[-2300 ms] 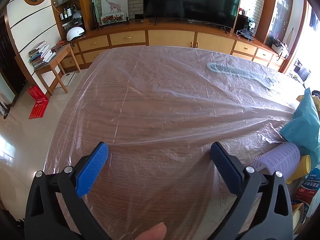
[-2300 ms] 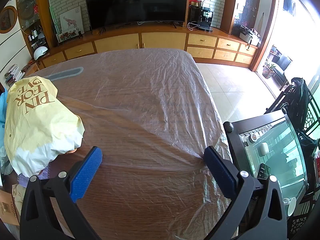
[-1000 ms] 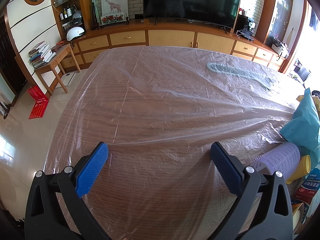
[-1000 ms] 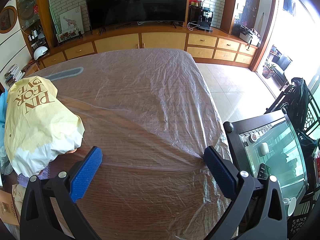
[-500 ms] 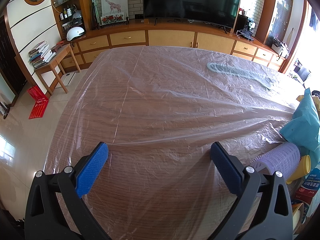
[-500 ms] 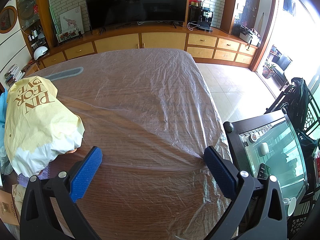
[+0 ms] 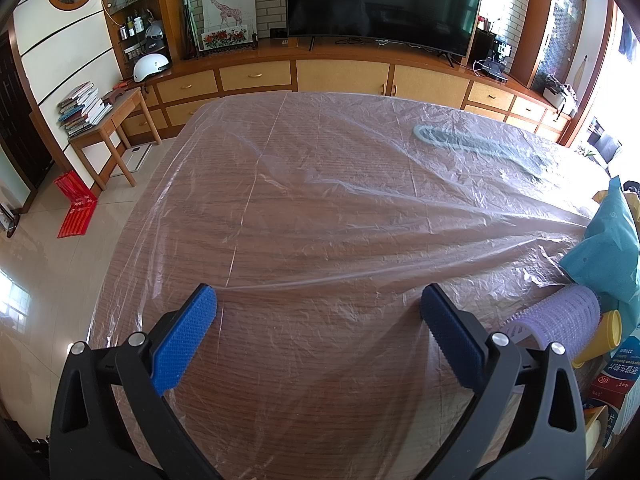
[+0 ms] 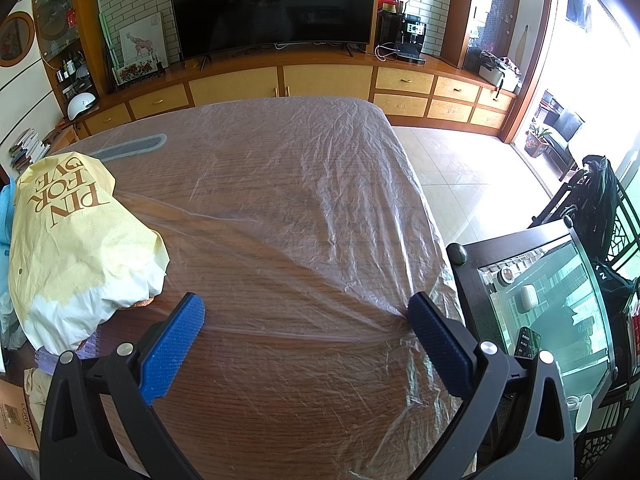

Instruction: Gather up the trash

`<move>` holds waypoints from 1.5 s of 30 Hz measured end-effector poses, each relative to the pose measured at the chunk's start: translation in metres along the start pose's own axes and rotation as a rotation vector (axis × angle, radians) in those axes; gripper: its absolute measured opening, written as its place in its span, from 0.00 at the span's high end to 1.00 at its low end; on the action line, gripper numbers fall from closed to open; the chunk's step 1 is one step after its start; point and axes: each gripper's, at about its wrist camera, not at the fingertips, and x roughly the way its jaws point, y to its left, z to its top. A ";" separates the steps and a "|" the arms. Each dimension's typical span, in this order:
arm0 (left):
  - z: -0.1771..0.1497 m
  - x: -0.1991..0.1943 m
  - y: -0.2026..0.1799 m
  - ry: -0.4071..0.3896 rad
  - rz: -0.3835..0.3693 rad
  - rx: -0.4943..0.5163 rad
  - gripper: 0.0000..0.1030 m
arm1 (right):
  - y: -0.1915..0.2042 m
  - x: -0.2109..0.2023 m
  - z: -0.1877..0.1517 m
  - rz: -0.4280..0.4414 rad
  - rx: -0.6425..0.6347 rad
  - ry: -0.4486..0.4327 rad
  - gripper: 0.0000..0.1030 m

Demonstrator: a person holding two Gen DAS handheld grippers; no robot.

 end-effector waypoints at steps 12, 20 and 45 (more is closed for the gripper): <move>0.000 0.000 0.000 0.000 0.000 0.000 0.01 | 0.000 0.000 0.000 0.000 0.000 0.000 0.03; 0.000 0.000 0.000 0.000 0.000 0.000 0.01 | 0.000 0.000 -0.001 0.000 0.000 0.000 0.04; 0.013 -0.052 0.026 -0.021 -0.072 -0.020 0.01 | -0.013 -0.051 0.021 -0.014 0.049 -0.052 0.04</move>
